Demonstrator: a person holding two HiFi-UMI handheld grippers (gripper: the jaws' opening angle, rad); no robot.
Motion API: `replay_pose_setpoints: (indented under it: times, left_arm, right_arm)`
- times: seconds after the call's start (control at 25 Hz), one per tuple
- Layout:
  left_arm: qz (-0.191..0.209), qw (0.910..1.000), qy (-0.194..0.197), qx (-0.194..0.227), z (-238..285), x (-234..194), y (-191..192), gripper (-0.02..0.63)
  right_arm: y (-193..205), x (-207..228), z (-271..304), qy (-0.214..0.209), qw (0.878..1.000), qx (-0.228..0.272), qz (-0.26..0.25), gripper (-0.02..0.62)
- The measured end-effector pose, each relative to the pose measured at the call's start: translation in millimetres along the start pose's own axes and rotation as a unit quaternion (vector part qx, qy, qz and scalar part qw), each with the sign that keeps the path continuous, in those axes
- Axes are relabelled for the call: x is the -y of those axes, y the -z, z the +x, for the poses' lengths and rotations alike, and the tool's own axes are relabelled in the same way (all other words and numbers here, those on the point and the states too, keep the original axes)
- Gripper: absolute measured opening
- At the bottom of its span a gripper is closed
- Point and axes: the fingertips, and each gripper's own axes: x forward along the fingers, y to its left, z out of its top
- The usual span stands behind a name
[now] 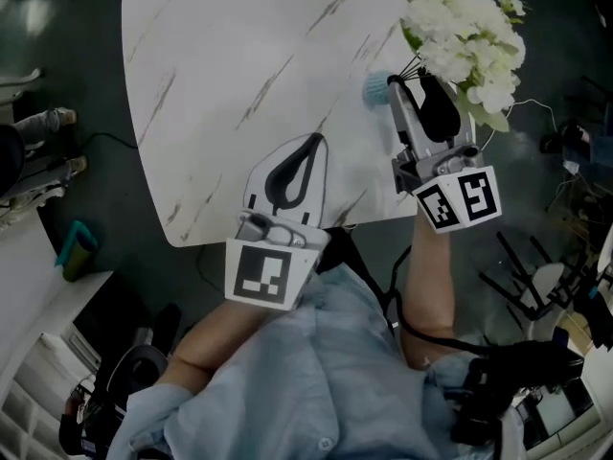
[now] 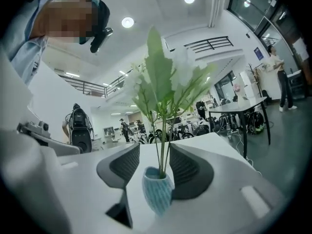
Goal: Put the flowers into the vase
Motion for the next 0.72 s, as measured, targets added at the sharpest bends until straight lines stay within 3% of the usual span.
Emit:
replay_pose_setpoints:
  times: [0.48, 0.72]
  left_arm:
    - [0.025, 0.9987, -0.027, 0.036, -29.5, 27.9, -13.2, 0.005]
    - [0.033, 0.9968, -0.048, 0.054, -46.2, 30.8, -23.0, 0.005]
  right_arm:
    - [1.8, 10.7, -27.1, 0.028, 0.999, -0.010, 0.027, 0.167]
    - [-8.5, -10.4, -57.0, 0.037, 0.998, -0.009, 0.041, 0.167]
